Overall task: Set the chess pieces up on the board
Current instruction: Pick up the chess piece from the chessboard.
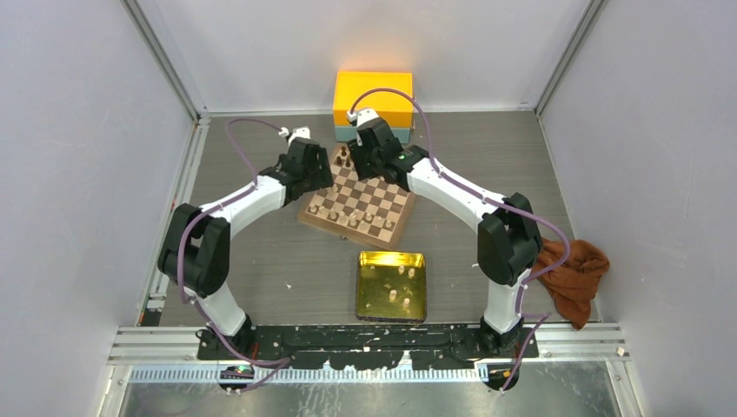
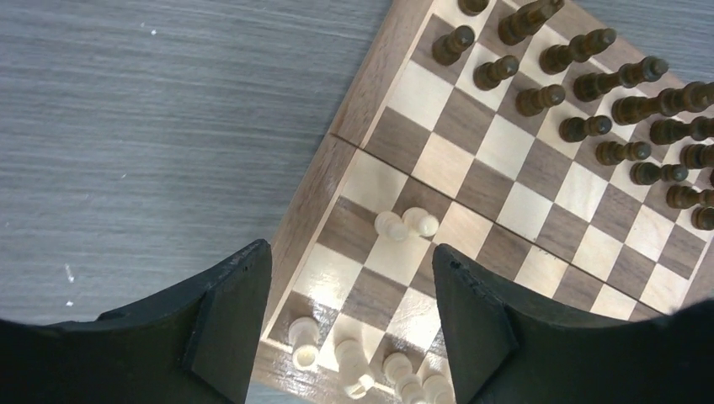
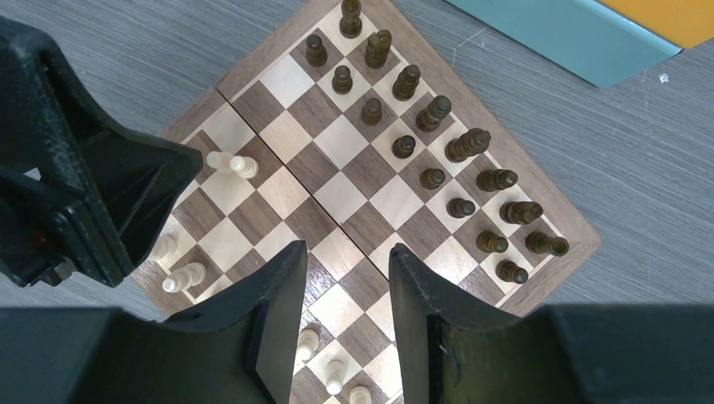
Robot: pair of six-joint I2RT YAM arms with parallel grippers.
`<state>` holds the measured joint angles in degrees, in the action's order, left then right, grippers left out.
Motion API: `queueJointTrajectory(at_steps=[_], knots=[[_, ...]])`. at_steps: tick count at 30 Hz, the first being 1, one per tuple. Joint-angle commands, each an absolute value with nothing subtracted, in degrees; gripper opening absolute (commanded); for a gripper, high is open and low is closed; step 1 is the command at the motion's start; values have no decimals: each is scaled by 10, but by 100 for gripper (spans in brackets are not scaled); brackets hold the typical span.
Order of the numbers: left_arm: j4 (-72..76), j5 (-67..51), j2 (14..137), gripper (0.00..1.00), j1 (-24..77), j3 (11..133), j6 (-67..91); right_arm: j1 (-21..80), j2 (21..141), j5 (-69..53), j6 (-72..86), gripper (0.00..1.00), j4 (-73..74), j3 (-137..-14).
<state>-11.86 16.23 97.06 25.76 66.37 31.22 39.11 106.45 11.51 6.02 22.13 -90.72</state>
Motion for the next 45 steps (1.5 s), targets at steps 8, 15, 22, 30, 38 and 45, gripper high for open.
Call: queueJointTrajectory(at_steps=[8,15,22,30,38,45], knots=[[-137,97,1023,57,247,747,296,375,1037,112,65,46,178,-910],[-160,86,1043,48,243,759,286,371,1045,106,65,46,176,-913],[-168,86,1043,46,243,763,276,370,1046,102,66,47,177,-915],[-170,74,1048,41,243,763,275,369,1042,104,66,46,179,-913],[-169,72,1058,39,242,769,273,370,1042,103,65,47,181,-914],[-170,67,1070,37,243,778,272,369,1044,105,64,46,181,-915]])
